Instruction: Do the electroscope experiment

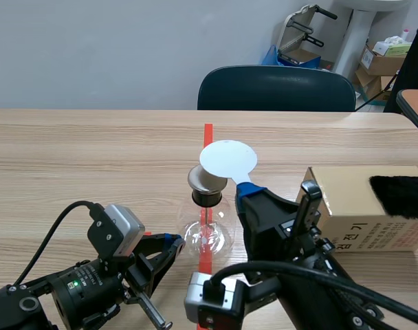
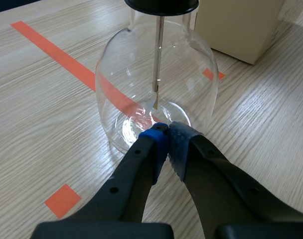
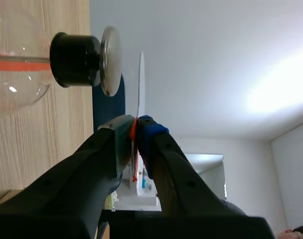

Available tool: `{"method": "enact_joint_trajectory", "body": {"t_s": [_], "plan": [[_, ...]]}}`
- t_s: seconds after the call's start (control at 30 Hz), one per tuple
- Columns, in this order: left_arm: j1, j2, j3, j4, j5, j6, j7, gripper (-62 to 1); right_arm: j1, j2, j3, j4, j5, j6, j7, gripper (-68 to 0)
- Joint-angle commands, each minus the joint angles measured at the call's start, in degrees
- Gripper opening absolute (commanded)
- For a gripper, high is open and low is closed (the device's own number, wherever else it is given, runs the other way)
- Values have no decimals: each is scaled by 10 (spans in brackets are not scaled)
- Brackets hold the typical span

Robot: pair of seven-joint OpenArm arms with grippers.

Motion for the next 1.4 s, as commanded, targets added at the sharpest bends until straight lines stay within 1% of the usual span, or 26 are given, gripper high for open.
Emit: {"method": "enact_joint_trajectory", "body": {"t_s": [0.0, 0.2, 0.37, 0.87, 1.1, 1.23, 1.37], "plan": [[0, 3, -3, 5, 1, -1, -10, -582, -1, 6, 2, 10, 0, -8, 12, -667], [0, 3, -3, 5, 1, -1, -10, -582, -1, 6, 2, 10, 0, -8, 56, -667], [0, 3, -3, 5, 1, -1, -9, -582, -1, 6, 2, 10, 0, -8, 62, -667], [0, 3, -3, 5, 1, -1, -3, -582, -1, 6, 2, 10, -1, -8, 60, -667], [0, 3, -3, 5, 1, -1, -3, -582, -1, 8, 2, 10, -3, -8, 45, -667], [0, 3, -3, 5, 1, -1, -3, -582, -3, 8, 2, 10, -4, -8, 15, -667], [0, 3, -3, 5, 0, -1, -3, -582, -9, 8, 2, 10, -5, -8, -31, -667]]}}
